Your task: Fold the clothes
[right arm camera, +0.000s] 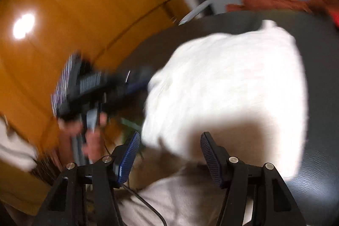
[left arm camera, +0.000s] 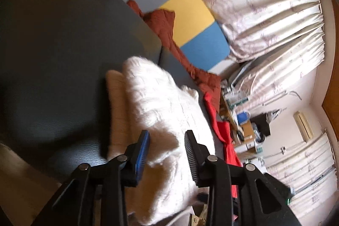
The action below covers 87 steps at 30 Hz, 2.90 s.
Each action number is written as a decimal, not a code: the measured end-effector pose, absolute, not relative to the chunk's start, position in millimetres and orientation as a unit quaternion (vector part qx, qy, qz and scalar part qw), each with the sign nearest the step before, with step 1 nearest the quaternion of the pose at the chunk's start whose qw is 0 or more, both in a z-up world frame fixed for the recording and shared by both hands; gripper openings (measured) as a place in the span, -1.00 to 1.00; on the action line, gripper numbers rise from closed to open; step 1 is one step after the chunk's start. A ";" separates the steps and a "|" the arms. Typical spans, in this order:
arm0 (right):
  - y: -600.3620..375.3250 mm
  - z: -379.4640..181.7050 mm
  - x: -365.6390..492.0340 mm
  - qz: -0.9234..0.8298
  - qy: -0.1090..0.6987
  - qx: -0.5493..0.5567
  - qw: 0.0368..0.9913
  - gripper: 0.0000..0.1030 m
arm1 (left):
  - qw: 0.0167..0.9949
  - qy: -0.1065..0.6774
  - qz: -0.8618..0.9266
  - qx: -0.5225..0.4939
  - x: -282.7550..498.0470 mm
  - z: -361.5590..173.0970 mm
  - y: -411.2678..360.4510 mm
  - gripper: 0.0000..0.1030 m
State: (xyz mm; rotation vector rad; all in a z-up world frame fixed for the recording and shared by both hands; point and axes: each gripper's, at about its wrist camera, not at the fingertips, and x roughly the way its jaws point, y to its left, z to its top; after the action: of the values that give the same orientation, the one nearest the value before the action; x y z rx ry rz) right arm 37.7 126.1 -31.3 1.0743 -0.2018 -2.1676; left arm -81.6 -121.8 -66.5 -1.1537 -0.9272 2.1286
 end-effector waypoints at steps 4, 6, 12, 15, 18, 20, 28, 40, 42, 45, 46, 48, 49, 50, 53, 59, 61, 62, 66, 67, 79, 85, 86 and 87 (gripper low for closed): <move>71.9 -35.7 47.1 -0.860 0.090 0.374 0.336 0.50 | 0.241 -0.311 0.787 -0.474 -102.2 -76.0 -111.4 -0.29; 46.6 -51.2 45.7 -0.858 0.178 0.362 0.318 0.49 | 0.238 -0.316 0.774 -0.495 -113.5 -85.6 -110.2 -0.40; 23.4 -58.3 49.0 -0.855 0.225 0.343 0.319 -0.77 | 0.235 -0.313 0.789 -0.473 -112.7 -69.2 -120.5 -0.71; 18.7 -56.8 51.6 -0.855 0.220 0.336 0.327 -0.78 | 0.203 -0.273 0.806 -0.485 -114.2 -79.3 -120.7 -0.71; 21.9 -73.9 44.8 -0.841 0.193 0.373 0.342 -0.66 | 0.202 -0.268 0.812 -0.479 -112.1 -91.5 -120.4 -0.70; 43.4 -64.7 44.1 -0.847 0.130 0.372 0.357 -0.46 | 0.207 -0.273 0.816 -0.466 -107.8 -89.2 -122.9 -0.59; 195.2 -23.9 54.1 -0.899 -0.113 0.332 0.261 0.33 | 0.204 -0.293 0.842 -0.405 -91.5 -66.4 -134.6 -0.49; 187.9 -86.1 71.1 -0.889 0.017 0.422 0.176 -0.16 | 0.206 -0.240 0.831 -0.458 -43.8 -79.5 -118.1 -0.44; 182.2 -86.5 66.3 -0.896 0.025 0.411 0.165 -0.58 | 0.198 -0.213 0.833 -0.470 -39.7 -85.7 -112.4 -0.44; 190.2 -72.2 67.8 -0.908 0.027 0.395 0.135 -0.77 | 0.191 -0.162 0.837 -0.486 -40.1 -92.8 -103.1 -0.77; 191.3 -66.5 68.5 -0.912 0.029 0.390 0.128 -0.78 | 0.189 -0.157 0.839 -0.485 -40.0 -93.5 -102.2 -0.79; 196.5 -61.3 71.0 -0.914 0.036 0.387 0.117 -0.80 | 0.188 -0.152 0.841 -0.483 -40.2 -95.4 -101.9 -0.79; 197.9 -67.4 69.0 -0.910 0.042 0.396 0.113 -0.81 | 0.190 -0.156 0.840 -0.483 -40.3 -96.3 -102.2 -0.79; 199.0 -75.0 66.9 -0.906 0.048 0.407 0.108 -0.81 | 0.194 -0.161 0.838 -0.484 -39.8 -97.4 -103.7 -0.79; 209.4 -89.2 65.7 -0.889 0.009 0.441 0.127 -0.82 | 0.208 -0.197 0.828 -0.482 -37.6 -97.0 -115.0 -0.70; 258.2 -50.4 75.5 -0.895 -0.101 0.386 0.198 0.47 | 0.187 -0.287 0.823 -0.454 -41.3 -88.2 -149.9 -0.46; 273.4 -44.2 67.6 -0.892 -0.146 0.376 0.204 0.58 | 0.191 -0.317 0.823 -0.431 -48.1 -81.1 -157.7 -0.23; 276.8 -45.6 59.0 -0.887 -0.164 0.379 0.205 0.58 | 0.192 -0.327 0.824 -0.422 -51.3 -78.3 -159.7 -0.04; 290.2 -50.9 24.7 -0.866 -0.233 0.390 0.210 0.58 | 0.203 -0.331 0.818 -0.425 -85.8 -72.6 -154.2 0.15; 293.5 -52.3 16.1 -0.859 -0.251 0.393 0.210 0.58 | 0.205 -0.327 0.814 -0.434 -95.5 -73.3 -151.8 0.15; 300.0 -81.2 -65.1 -0.795 -0.328 0.467 0.204 0.68 | 0.234 -0.303 0.758 -0.528 -163.0 -111.2 -133.1 0.18; 291.8 -101.8 -87.4 -0.749 -0.388 0.487 0.228 0.68 | 0.263 -0.305 0.743 -0.534 -180.2 -120.2 -133.3 0.23; 289.5 -104.3 -91.2 -0.741 -0.402 0.486 0.231 0.68 | 0.268 -0.302 0.744 -0.532 -181.2 -119.9 -133.5 0.23; 286.7 -105.6 -94.4 -0.737 -0.408 0.486 0.232 0.68 | 0.272 -0.298 0.745 -0.531 -182.3 -119.6 -133.8 0.23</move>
State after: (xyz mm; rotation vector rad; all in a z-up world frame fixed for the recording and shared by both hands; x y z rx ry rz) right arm -94.4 286.7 -105.6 1.3360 -1.1201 -2.0255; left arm -182.3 -133.8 -119.6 -1.4299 -0.8027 2.0067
